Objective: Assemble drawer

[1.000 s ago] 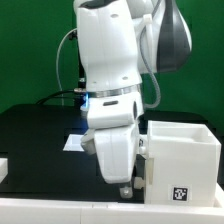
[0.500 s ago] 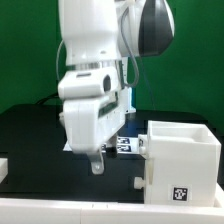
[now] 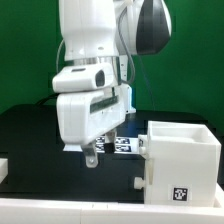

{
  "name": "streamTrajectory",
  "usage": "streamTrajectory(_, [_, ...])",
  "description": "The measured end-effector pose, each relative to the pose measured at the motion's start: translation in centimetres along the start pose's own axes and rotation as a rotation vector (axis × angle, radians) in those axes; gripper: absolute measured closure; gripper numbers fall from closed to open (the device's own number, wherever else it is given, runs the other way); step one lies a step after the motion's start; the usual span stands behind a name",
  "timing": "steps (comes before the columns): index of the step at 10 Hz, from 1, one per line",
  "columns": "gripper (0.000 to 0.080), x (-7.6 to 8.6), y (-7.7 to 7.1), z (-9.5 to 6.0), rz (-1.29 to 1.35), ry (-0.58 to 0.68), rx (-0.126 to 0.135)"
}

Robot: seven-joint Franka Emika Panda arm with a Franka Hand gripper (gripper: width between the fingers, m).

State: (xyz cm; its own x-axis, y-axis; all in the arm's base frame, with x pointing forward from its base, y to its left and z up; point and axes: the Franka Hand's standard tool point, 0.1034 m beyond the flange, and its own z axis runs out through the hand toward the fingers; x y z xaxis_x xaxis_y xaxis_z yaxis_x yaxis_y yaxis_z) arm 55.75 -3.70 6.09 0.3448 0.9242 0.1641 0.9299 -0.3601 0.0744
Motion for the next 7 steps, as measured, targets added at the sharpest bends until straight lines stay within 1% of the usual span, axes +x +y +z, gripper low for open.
streamTrajectory(1, [0.0151,-0.1,-1.8,-1.1,-0.012,-0.009,-0.015])
streamTrajectory(2, [0.0151,0.2,-3.7,-1.7,-0.028,-0.013,-0.032])
streamTrajectory(3, [0.0151,0.5,-6.0,-2.3,-0.043,-0.014,-0.056])
streamTrajectory(4, [0.0151,-0.2,-7.9,-2.1,-0.030,-0.019,-0.055])
streamTrajectory(5, [0.0151,-0.2,-7.6,-2.0,-0.037,-0.022,-0.046])
streamTrajectory(6, [0.0151,-0.1,-7.3,-2.1,-0.038,-0.020,-0.050])
streamTrajectory(7, [0.0151,-0.2,-7.4,-2.0,-0.038,-0.021,-0.048])
